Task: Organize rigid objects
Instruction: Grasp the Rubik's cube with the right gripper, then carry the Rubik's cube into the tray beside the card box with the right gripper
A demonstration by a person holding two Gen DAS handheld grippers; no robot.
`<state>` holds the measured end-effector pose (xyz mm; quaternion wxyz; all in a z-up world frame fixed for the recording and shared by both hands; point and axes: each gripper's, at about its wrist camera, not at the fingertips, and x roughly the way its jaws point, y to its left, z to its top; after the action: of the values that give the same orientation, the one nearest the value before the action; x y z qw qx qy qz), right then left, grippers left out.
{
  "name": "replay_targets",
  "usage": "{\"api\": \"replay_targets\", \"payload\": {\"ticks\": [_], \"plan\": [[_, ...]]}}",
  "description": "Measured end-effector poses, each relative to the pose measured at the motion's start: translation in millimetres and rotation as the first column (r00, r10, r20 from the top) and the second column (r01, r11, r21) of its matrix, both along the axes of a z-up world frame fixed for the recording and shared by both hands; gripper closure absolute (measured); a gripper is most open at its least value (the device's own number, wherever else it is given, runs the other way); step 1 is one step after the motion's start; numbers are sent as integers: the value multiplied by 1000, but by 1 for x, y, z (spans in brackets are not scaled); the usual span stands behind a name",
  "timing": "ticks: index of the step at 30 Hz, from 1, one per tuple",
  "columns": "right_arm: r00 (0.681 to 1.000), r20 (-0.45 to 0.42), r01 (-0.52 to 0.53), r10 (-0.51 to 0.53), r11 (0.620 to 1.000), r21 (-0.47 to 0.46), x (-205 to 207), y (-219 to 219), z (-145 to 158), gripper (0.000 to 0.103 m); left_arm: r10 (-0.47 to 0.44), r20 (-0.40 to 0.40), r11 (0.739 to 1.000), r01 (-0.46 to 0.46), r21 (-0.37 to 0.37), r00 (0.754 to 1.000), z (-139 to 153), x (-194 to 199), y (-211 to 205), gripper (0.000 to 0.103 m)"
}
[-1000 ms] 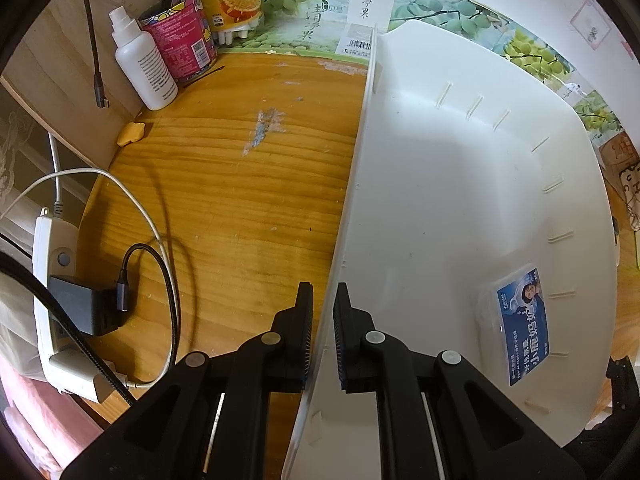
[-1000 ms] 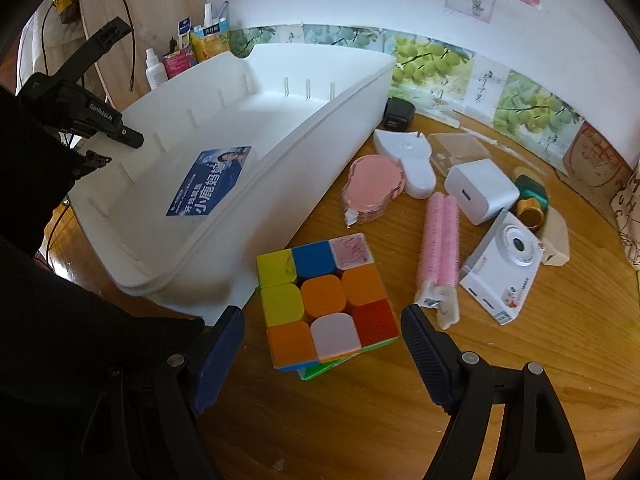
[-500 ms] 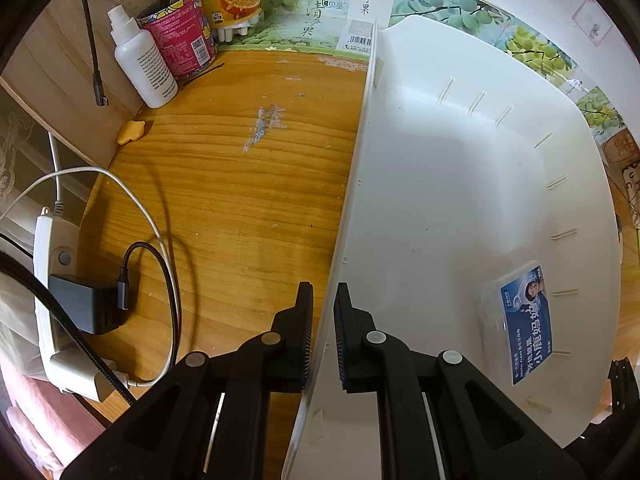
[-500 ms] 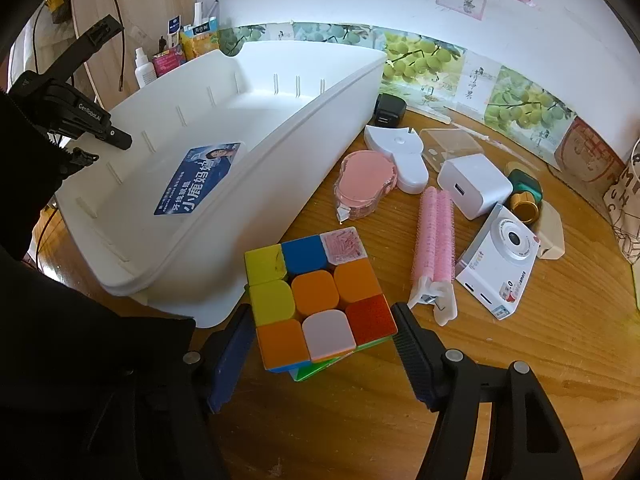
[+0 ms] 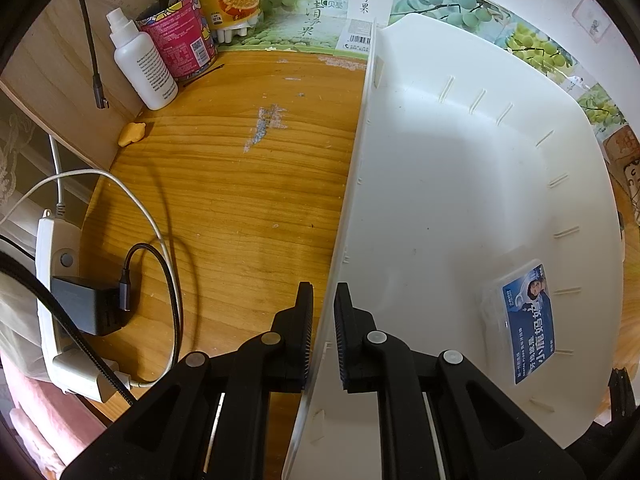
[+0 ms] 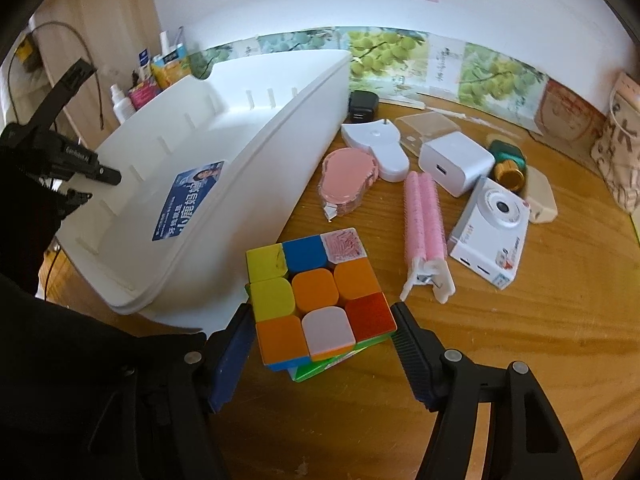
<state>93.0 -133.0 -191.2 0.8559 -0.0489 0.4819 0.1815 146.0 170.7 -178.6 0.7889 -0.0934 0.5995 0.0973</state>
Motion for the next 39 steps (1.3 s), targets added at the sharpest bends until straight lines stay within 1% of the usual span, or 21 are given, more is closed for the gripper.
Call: {"api": "replay_targets", "payload": {"ticks": [3,9,16,22,26,32,36,39], "plan": [[999,-3,50,-50,999,22,-1,-5,2,35,0,0,1000,0,0,1000,0,0,0,91],[995,19,98,-99,994,44,1,-16,11,35,6,2,1000,-6,1,1000,1,-1,-2,91],[990,61,122,-127,990,74,8,-25,27,35,14,7,1000,-14,-9,1000,1,-2,0,90],[984,115,127,-138,987,100,15,-29,44,35,25,7,1000,-25,-11,1000,2,-3,-1,90],[979,148,122,-138,986,112,16,-27,59,35,23,7,1000,-23,-11,1000,2,-3,-1,90],[971,206,91,-125,982,165,18,-21,88,35,25,3,1000,-25,-7,1000,2,-3,-2,90],[965,245,45,-92,980,193,17,-12,104,35,27,4,1000,-27,-9,1000,2,-3,-2,90],[965,256,6,-60,978,207,17,-4,112,35,28,6,1000,-28,-13,1000,2,-4,-2,90]]}}
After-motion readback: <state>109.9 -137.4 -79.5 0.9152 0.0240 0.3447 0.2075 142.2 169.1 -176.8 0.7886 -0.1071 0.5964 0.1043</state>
